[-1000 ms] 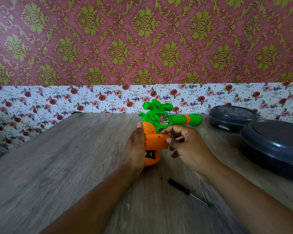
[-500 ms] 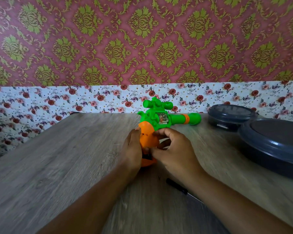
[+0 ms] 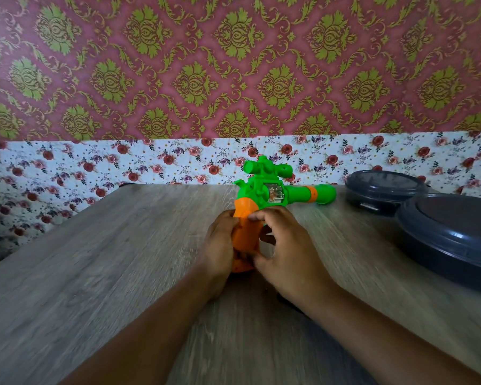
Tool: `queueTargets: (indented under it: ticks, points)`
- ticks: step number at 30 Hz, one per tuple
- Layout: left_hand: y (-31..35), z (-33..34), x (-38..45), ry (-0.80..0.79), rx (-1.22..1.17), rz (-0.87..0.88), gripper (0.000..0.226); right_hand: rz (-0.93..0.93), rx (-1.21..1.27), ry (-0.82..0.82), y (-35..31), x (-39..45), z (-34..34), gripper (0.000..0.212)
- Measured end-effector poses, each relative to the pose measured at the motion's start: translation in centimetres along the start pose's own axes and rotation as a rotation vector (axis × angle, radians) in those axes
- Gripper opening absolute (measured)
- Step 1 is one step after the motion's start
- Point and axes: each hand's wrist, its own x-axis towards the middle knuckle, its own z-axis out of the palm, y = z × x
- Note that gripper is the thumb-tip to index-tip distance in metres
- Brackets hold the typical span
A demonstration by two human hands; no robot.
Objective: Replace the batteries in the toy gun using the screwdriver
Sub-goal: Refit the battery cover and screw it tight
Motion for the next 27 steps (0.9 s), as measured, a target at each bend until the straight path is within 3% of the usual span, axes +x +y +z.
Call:
queueTargets:
  ticks: [5,13,17,19,24,27]
  points:
    - [0.1,-0.2,-0.2,-0.032,-0.053,-0.027,0.035,-0.108,-0.051,-0.061,-0.1,0.0,0.1,0.051]
    - [0.2,-0.6,0.2,-0.061,-0.067,-0.027,0.03,-0.103,-0.161,-0.134,0.3,0.2,-0.7,0.049]
    - [0.3,-0.6,0.2,-0.069,-0.045,-0.018,0.036,-0.039,-0.187,-0.123,0.6,0.7,-1.8,0.035]
    - [0.2,-0.7,0.3,-0.091,-0.045,-0.018,0.028,0.003,-0.198,-0.104,1.0,1.2,-2.6,0.026]
    - [-0.1,-1.1,0.7,-0.109,-0.108,-0.054,0.027,0.152,-0.015,-0.042,1.3,1.8,-3.6,0.017]
    - [-0.2,-1.1,0.9,-0.101,-0.124,-0.052,0.023,0.245,0.072,-0.154,1.4,1.5,-2.6,0.02]
